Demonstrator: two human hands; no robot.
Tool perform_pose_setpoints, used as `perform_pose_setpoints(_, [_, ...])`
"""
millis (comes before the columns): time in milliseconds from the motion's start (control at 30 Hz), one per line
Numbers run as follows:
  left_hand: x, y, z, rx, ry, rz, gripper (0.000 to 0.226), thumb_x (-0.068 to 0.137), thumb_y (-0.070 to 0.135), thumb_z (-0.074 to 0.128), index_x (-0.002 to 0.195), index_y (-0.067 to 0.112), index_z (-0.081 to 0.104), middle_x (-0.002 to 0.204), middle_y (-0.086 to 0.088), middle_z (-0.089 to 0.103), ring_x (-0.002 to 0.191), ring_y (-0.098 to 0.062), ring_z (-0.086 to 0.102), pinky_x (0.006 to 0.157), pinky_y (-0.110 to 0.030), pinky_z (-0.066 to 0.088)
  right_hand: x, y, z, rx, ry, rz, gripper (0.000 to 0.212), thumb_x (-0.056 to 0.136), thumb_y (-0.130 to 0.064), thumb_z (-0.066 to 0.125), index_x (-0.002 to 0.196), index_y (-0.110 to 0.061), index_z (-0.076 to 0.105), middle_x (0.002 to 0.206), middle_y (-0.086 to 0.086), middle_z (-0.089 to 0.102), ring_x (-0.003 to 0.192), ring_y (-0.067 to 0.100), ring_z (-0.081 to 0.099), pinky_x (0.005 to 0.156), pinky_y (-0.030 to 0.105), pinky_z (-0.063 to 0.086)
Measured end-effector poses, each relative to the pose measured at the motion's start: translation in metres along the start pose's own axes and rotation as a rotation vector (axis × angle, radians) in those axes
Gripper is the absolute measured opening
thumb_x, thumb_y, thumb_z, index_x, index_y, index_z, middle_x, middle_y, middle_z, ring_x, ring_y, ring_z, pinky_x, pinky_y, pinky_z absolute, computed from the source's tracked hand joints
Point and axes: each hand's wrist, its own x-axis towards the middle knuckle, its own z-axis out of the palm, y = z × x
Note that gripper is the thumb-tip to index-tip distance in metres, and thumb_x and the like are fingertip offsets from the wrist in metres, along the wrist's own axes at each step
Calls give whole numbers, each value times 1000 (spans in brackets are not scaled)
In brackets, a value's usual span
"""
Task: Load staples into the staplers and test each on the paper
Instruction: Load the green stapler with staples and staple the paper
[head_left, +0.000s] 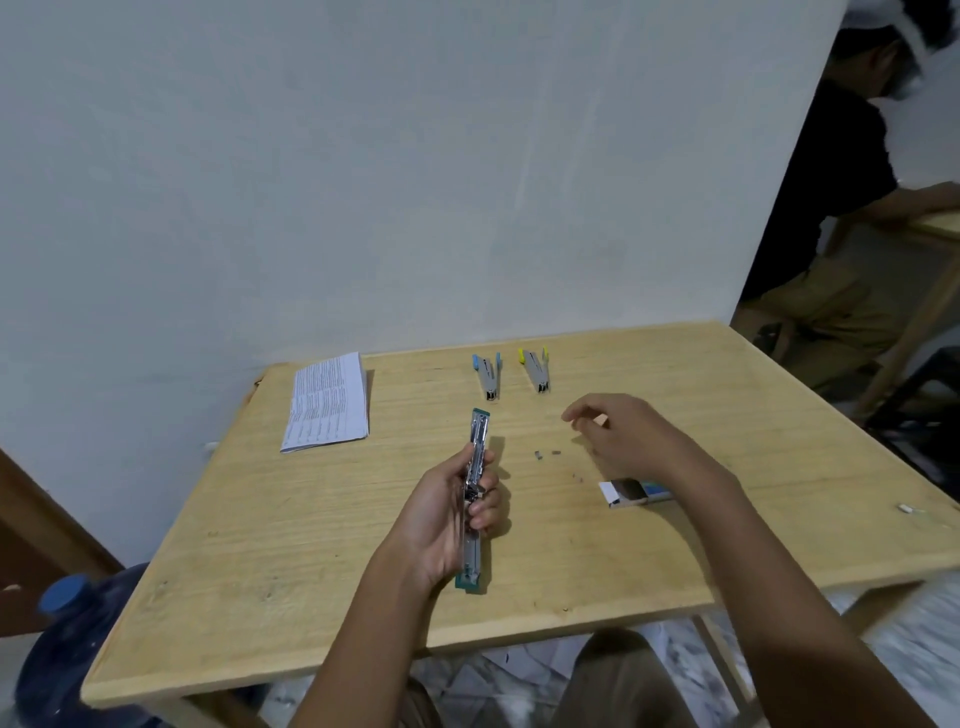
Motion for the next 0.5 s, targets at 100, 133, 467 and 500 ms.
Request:
perform_pose_setpoints(100, [0,0,0,18,-1,2,23,100,27,49,89,8,56,64,-3,42,41,-10,35,38,-20,26,-17,21,-30,-81,81,53,13,96,-30,57,99,-39,65,108,-15,65,82,4,61,74,29,49])
perform_pose_setpoints(133, [0,-1,0,24,4,4,23,100,27,49,90,8,56,64,-3,42,41,-10,35,38,-20,26,-23,31,-37,-121,56,84,11,93,-34,61,102,-40,65,112,-16,63,87,3,60,78,31,49])
perform_pose_setpoints(467, [-3,-4,4,90,29,54,19,94,26,52,93,7,54,63,-3,43,42,-10,35,37,-19,29,-51,67,-39,-255,-181,74,40,82,-46,74,119,-38,60,122,-11,56,103,7,53,83,27,48])
perform_pose_setpoints(500, [-3,-4,4,88,28,54,19,93,26,53,93,7,54,63,-3,44,42,-10,35,37,-19,29,-52,63,-41,-256,-173,70,39,84,-43,74,119,-37,60,121,-11,58,102,7,54,81,26,47])
